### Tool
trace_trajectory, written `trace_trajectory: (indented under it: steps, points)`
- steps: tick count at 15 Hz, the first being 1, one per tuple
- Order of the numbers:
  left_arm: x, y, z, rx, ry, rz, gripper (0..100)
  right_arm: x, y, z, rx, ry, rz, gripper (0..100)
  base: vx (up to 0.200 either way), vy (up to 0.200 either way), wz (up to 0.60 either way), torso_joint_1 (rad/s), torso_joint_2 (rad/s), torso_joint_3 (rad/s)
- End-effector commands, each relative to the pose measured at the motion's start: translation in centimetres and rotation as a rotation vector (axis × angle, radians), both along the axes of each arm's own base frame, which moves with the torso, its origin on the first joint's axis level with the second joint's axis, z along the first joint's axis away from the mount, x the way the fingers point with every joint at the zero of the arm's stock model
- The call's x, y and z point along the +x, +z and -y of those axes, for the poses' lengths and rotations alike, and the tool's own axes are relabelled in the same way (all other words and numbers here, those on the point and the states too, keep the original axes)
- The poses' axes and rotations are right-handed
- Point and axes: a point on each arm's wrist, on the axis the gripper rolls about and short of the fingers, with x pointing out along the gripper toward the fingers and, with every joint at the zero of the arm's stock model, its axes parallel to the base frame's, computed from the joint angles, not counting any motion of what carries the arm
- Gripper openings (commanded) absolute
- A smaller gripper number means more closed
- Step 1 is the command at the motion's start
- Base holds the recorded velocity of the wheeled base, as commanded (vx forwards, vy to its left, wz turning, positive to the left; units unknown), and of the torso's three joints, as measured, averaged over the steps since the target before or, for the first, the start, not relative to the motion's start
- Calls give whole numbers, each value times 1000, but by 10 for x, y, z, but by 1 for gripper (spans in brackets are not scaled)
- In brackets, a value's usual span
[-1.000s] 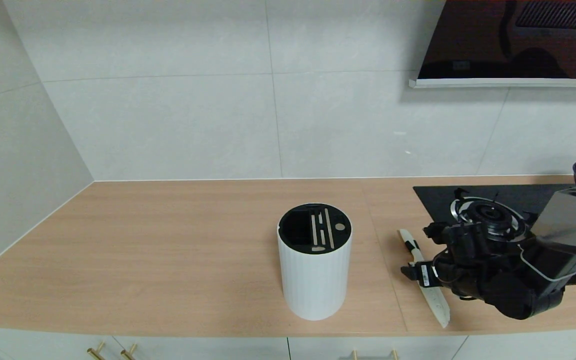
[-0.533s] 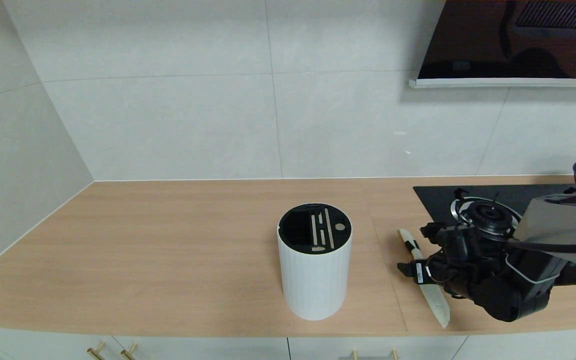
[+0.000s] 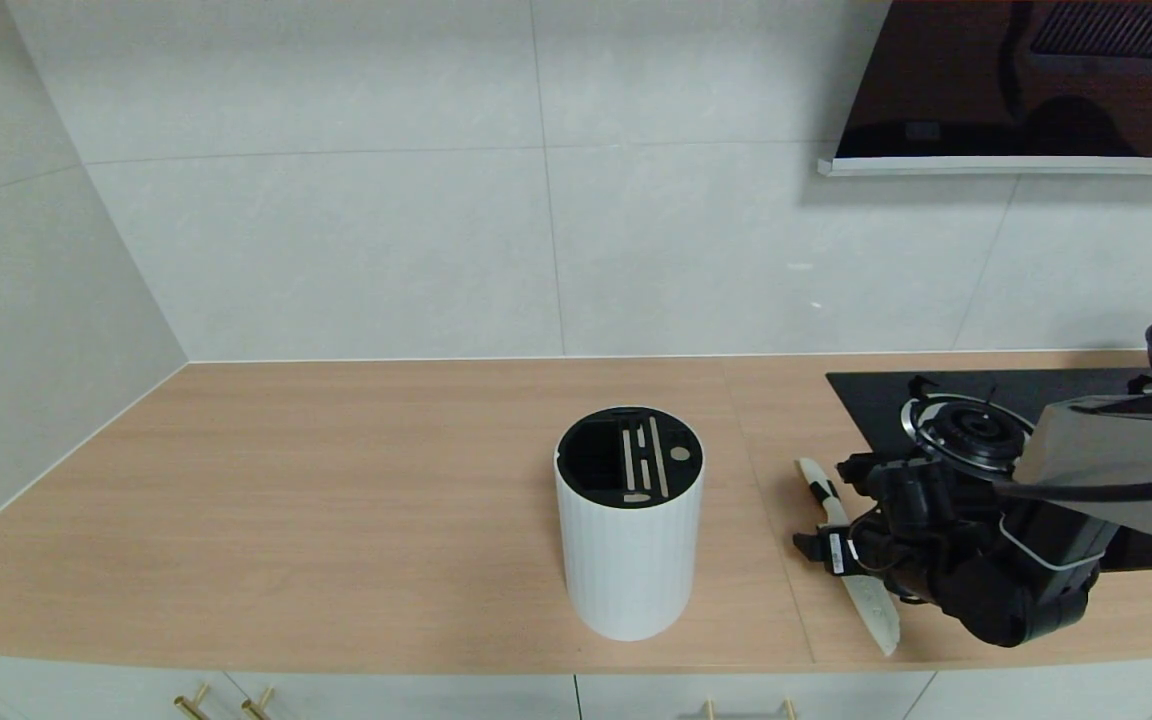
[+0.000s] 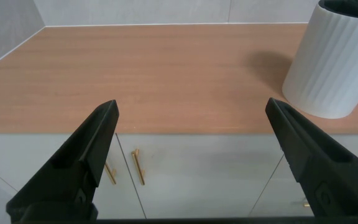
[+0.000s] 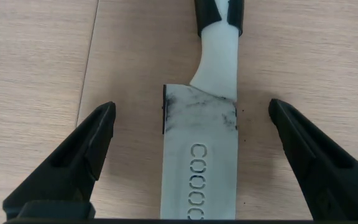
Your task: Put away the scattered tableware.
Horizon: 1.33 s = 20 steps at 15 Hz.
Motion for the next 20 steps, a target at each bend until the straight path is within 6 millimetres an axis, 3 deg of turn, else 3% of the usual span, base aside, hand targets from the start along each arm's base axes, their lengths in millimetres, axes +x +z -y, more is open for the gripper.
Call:
trace_trajectory:
  steps: [1,2,8,11,15,16,20]
  points:
    - [0,0,0,0,0,0,100,0,0,0,-1,-1,-1,100,0,0,0,0,0,0]
    - [0,0,0,0,0,0,100,0,0,0,-1,-1,-1,0,0,0,0,0,0,0]
    - [0,0,0,0,0,0,100,1,1,0,-4,-7,5,0,0,0,0,0,0,0]
    - [0,0,0,3,0,0,100,0,12,1,-11,-29,35,0,0,0,0,0,0,0]
    - [0,0,0,0,0,0,100,-12,56,4,12,-34,126,0,0,0,0,0,0,0]
    - [0,0,0,0,0,0,100,-23,79,0,29,-18,178,0,0,0,0,0,0,0]
    - [0,0,0,1,0,0,100,-49,124,-6,62,22,277,0,0,0,0,0,0,0]
